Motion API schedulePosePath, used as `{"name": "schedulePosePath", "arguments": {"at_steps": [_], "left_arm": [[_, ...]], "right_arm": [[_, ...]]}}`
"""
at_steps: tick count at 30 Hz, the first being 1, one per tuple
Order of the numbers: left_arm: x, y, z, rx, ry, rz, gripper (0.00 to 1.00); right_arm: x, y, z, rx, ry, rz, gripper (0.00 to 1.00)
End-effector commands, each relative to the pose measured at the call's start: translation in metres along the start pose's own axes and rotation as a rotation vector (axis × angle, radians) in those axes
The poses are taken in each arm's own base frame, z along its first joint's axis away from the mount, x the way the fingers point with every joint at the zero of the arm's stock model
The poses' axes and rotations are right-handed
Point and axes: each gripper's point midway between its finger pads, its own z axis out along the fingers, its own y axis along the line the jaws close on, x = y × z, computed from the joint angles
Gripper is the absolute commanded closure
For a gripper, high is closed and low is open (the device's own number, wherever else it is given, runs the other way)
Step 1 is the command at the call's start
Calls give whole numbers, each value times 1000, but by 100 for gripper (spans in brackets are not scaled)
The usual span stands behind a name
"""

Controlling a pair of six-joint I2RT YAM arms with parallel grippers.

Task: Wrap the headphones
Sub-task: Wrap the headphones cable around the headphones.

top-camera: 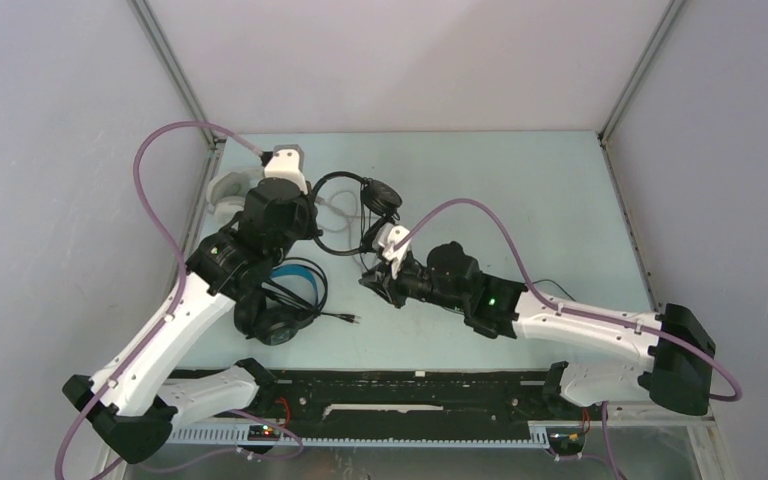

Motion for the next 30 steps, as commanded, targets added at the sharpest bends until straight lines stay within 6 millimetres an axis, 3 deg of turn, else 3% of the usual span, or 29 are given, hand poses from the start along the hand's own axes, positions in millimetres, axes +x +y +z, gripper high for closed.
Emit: {"name": "schedulePosePath", "arguments": {"at_steps": [1,10,19,26,30], "left_arm": [[-33,-9,-18,64,-95,-96,100],[-36,-26,-32,186,-79,-103,100],[-41,-38,-49,281,-79,-113,100],[-43,-51,-62,381,-68,-122,100],[-43,-57,-70,438,-64,-128,100]], "right_arm": [[-13,-3,-5,29,-123,-133,82],[11,-7,-10,10,-180,-307,74],[35,-16,-14,-55,-194,-368,68],[64,-32,-21,-22,-210,-314,78],[77,-40,-23,-8,-186,-290,96]]}}
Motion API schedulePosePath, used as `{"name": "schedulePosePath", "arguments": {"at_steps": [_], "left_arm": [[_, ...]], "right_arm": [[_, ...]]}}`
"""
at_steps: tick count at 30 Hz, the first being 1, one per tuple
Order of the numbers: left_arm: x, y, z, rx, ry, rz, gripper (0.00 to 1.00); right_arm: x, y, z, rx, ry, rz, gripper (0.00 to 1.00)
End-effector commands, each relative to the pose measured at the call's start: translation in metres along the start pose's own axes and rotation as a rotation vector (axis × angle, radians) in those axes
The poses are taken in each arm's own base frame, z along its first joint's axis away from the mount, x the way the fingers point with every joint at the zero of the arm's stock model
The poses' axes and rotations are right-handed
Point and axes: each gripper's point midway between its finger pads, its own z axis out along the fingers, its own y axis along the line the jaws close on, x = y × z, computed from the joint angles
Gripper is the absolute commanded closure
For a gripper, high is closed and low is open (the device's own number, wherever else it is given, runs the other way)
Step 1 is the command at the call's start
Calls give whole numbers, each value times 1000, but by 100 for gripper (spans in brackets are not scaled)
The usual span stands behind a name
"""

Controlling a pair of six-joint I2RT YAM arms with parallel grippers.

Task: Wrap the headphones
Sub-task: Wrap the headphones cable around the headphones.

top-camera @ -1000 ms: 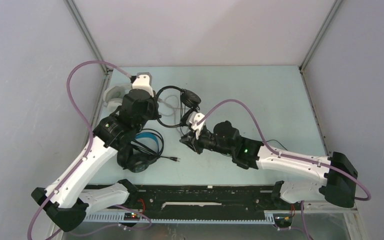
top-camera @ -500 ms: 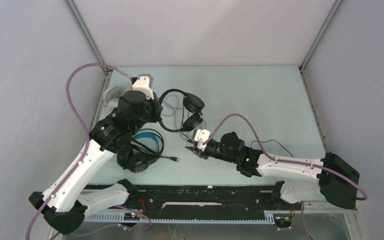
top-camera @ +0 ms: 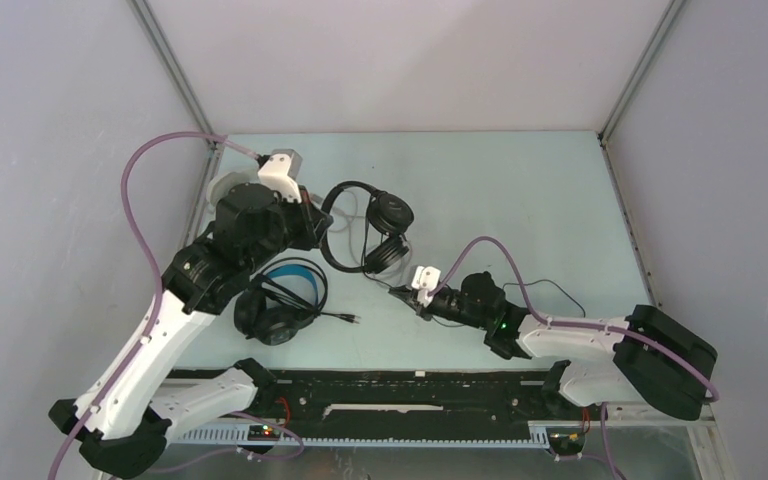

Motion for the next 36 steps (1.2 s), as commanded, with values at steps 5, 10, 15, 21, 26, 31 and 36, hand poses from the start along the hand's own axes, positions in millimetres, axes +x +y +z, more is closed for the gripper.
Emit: {"name": "schedulePosePath", "arguments": {"at_steps": [5,10,15,21,26,31,36], "left_arm": [[-41,-41,-35,234,-108,-64,100],[-35,-55,-41,340,-76,-1,100],[-21,-52,-40,364,-44,131,100],[11,-43,-27,393,29,307,100],[24,-33,-13,376,49,402,100],[36,-26,-8,386,38,501,100],[52,-14,-3,365,77,607,100]], "right_arm": [[-3,-15,-5,42,-66,42,100],[-3,-26,-14,72,-85,83,100],[-15,-39,-20,106,-108,137,100],[-28,-60,-31,112,-84,369,100],[-41,-64,-39,62,-56,520,100],[-55,-48,-39,-45,27,656,100],[-67,-41,-43,-99,134,813,100]]}}
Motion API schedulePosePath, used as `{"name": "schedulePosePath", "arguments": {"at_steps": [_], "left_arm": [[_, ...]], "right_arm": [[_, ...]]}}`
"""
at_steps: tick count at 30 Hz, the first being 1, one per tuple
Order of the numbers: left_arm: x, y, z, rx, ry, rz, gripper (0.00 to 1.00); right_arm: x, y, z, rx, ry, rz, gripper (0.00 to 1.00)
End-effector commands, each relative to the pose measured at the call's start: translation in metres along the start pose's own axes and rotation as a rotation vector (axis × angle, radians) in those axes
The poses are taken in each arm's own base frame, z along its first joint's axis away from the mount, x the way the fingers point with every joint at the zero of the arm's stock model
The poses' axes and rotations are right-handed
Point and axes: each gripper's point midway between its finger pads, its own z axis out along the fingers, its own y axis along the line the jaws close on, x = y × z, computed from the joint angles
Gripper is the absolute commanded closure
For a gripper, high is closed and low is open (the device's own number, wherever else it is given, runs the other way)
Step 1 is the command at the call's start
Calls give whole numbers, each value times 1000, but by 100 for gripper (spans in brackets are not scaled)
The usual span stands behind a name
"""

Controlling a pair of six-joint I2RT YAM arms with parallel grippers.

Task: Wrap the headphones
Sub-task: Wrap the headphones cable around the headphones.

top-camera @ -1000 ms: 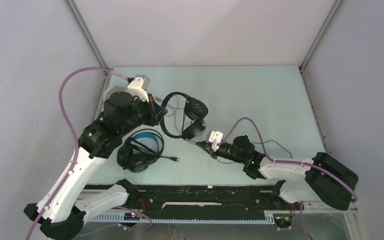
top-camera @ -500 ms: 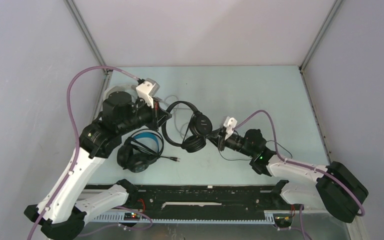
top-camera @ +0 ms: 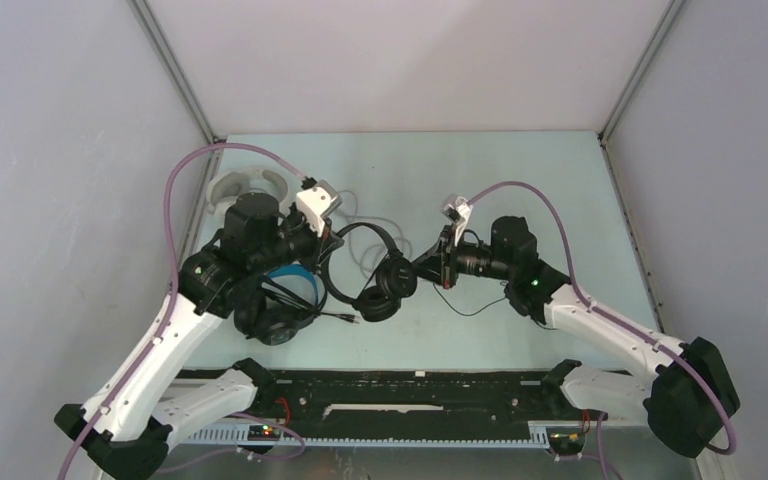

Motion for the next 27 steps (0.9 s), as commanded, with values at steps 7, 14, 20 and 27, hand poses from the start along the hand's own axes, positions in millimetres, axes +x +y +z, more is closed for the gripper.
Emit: {"name": "schedulePosePath", "arguments": {"at_steps": [7,14,20,27], "left_arm": [[31,3,0,7,73,333,100],[41,12,6,-44,157,532,100],[26,21,8,-116,125,556,100],[28,23,14,-130,129,544,100]], "right_arm": [[-16,17,-9,-60,167,392,100],[-26,38,-13,-156,182,490,100],[-31,46,-17,-190,183,526,99],[-42,59,-19,-232,162,524,93]]}}
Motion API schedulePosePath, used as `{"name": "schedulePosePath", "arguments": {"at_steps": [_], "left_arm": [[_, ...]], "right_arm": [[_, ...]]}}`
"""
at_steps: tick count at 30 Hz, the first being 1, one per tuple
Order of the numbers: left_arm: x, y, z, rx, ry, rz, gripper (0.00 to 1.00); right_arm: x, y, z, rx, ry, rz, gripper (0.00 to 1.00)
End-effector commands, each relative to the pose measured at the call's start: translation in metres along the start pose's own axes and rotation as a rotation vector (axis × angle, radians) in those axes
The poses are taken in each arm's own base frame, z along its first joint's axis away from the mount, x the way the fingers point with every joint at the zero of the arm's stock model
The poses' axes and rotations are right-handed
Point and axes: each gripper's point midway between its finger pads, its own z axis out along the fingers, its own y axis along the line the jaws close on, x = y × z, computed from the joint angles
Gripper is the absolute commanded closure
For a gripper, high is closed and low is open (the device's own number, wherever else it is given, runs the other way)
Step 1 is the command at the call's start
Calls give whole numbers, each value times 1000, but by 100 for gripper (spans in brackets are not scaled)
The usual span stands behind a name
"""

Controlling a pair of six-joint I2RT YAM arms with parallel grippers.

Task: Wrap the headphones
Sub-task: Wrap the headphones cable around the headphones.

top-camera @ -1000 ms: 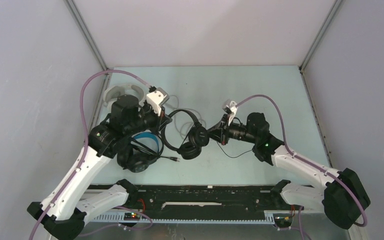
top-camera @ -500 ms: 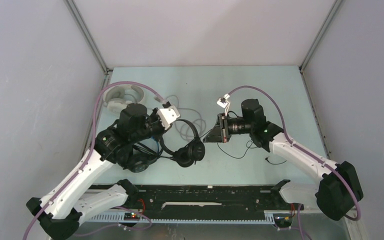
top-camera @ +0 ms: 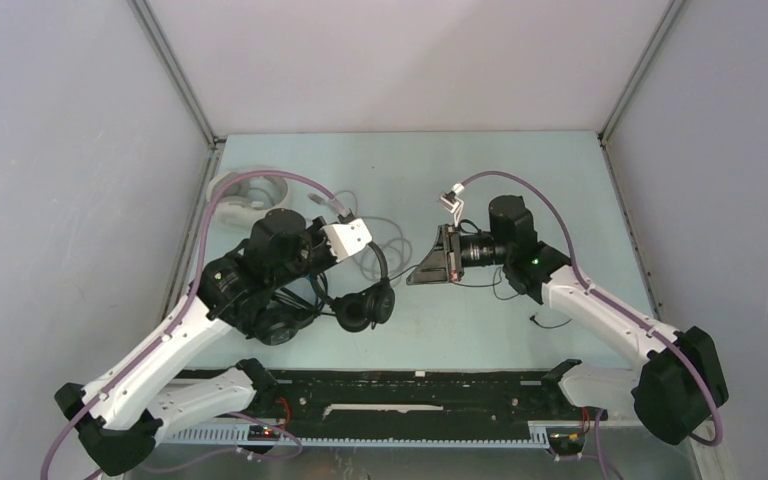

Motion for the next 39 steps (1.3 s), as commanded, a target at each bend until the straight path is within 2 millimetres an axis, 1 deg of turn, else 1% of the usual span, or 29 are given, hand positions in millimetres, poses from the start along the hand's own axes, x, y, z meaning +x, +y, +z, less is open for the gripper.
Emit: {"name": "schedulePosePath", "arguments": {"at_steps": [1,5,10,13,15,19,22,26,29,34,39], "left_arm": [[10,1,4,-15,42,32,100],[8,3,6,-23,42,18,100],[9,8,10,-53,62,-29,100],[14,11,13,-77,95,-60,100],[16,11,14,-84,110,-75,100],[17,11,17,-95,120,-123,100],[17,11,19,-99,136,-167,100],[18,12,22,-114,167,-219,100],[19,17,22,-151,193,-268,100],[13,26,24,-218,203,-391,100],[0,37,22,-299,138,-543,100]], "right_arm": [[-22,40,-8,-88,-59,-89,93],[-22,48,-2,-112,-60,-94,98],[-23,64,6,-165,-65,-96,99],[-31,73,6,-183,-102,-106,99],[-38,73,8,-154,-131,-110,100],[-45,76,11,-144,-144,-116,95],[-47,80,16,-157,-145,-109,90],[-49,87,27,-163,-140,-112,89],[-44,89,37,-155,-120,-119,89],[-39,81,50,-112,-112,-117,90],[-38,78,58,-71,-128,-132,90]]}}
